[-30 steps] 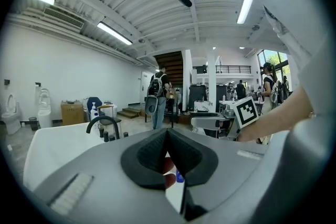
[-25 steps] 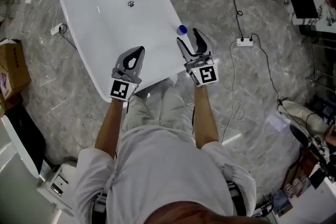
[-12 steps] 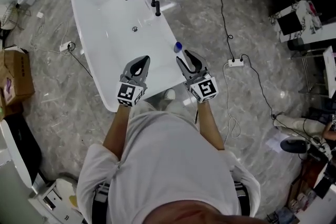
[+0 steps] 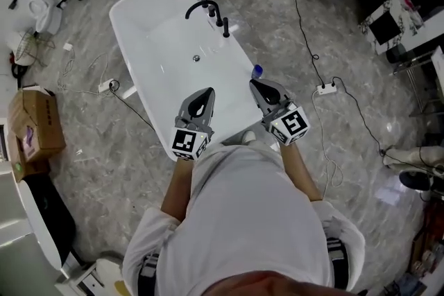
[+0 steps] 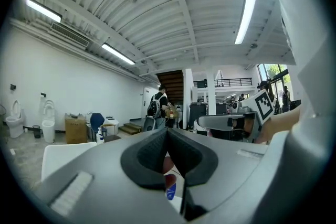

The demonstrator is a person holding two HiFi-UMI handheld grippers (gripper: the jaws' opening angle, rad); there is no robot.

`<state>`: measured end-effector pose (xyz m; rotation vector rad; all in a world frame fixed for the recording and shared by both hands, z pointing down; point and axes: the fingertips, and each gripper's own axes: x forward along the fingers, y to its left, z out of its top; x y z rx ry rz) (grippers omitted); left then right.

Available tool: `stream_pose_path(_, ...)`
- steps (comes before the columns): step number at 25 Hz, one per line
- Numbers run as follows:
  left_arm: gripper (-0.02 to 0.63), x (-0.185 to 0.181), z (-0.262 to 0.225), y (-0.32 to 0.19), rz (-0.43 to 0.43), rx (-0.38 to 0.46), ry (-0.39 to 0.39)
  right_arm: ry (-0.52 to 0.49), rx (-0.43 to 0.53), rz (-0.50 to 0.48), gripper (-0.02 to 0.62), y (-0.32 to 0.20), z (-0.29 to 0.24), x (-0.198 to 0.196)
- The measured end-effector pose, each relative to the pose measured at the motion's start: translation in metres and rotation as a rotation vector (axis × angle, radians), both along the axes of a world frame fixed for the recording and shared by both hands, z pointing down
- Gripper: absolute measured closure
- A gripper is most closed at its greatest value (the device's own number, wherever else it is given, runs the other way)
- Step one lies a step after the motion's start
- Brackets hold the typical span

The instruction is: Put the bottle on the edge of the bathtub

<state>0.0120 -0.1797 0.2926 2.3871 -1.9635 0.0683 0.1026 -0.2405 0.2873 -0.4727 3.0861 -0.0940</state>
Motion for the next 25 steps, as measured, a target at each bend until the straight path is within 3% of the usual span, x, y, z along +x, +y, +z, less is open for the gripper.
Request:
stream_pose_path(3, 0.607, -0.013, -0.018, 0.020, 0.006, 0.017, 0.017, -0.024, -0.025, -0.031, 0.595, 0.025, -0.021, -0.016)
stream_pose_path(9, 0.607, -0.013, -0.029, 0.058, 0.018, 0.056, 0.031, -0.019, 0.013, -0.097, 0.595, 0.070, -0.040, -0.023)
stream_pose_path(18, 0.607, -0.033, -0.038, 0.082, -0.115, 0.019, 0.038, -0.029, -0.036, -0.224, 0.595, 0.075, -0.037, -0.048)
stream_pose_path(25, 0.607, -0.030, -0.023, 0.078, -0.167, -0.006, 0.060, -0.003, -0.035, -0.301, 0.595, 0.073, -0.025, -0.055)
